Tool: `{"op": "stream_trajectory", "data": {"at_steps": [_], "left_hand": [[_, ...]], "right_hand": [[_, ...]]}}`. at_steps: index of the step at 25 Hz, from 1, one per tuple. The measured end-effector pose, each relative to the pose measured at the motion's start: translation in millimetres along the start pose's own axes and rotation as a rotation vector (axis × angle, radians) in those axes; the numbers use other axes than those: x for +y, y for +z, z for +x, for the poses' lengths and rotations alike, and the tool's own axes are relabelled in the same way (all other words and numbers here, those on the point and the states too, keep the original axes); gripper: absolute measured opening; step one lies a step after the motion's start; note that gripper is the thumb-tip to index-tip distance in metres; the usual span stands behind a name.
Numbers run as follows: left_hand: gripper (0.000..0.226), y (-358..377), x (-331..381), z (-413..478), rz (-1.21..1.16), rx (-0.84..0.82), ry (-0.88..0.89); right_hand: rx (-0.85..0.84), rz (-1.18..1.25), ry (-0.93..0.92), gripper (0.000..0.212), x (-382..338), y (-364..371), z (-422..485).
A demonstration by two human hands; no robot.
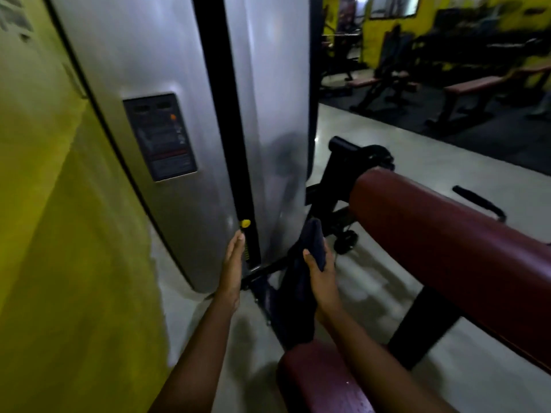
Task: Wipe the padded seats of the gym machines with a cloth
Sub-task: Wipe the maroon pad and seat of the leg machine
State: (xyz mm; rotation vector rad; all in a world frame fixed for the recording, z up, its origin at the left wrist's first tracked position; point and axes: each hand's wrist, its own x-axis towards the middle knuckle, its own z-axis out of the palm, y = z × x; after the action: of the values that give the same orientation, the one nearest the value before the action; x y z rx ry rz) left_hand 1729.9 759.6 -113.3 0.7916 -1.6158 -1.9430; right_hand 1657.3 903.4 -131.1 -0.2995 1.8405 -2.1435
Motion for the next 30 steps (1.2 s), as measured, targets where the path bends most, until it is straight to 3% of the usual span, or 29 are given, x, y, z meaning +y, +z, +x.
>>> {"op": "stream_trajectory", "data": {"at_steps": [5,9,14,17,20,25,28,30], "left_hand": [[0.045,54.3,10.3,75.8,0.095,-0.325,0.067],[0.046,103.5,10.1,151.7,0.246,-0.751,0.156],[0.066,154.6,21.2,205.3,0.555,-1.152,0.502],[0.069,180.6,28.0,223.3,0.585,-1.202,0.639],[0.063,189.7,25.8,231.4,0.519,-1.156,0.643],[0.062,191.4,12.1,232.3,0.462,-1.116,0.628],[0.062,200.5,13.8,225.6,0.392,-1.048,0.704],[0.069,212.9,19.1,218.5,0.377,-1.078,0.831]], "right_hand": [[0.291,0.008,-0.126,0.053,-7.7,-13.9,35.8],[0.552,-0.004,-0.187,0.051,-5.1,-10.9,65.5],[0.956,-0.040,-0.199,0.052,-9.7,8.5,86.8],[1.169,-0.175,-0.325,0.055,-27.4,18.8,104.4],[1.328,-0.522,-0.397,0.061,-41.7,24.9,149.9],[1.259,-1.362,-0.097,0.071,-7.0,-9.6,221.2],[1.303,-1.465,-0.156,0.063,-1.5,-27.6,221.4],[1.421,-1.454,-0.221,0.063,-3.7,-51.1,204.5]]}}
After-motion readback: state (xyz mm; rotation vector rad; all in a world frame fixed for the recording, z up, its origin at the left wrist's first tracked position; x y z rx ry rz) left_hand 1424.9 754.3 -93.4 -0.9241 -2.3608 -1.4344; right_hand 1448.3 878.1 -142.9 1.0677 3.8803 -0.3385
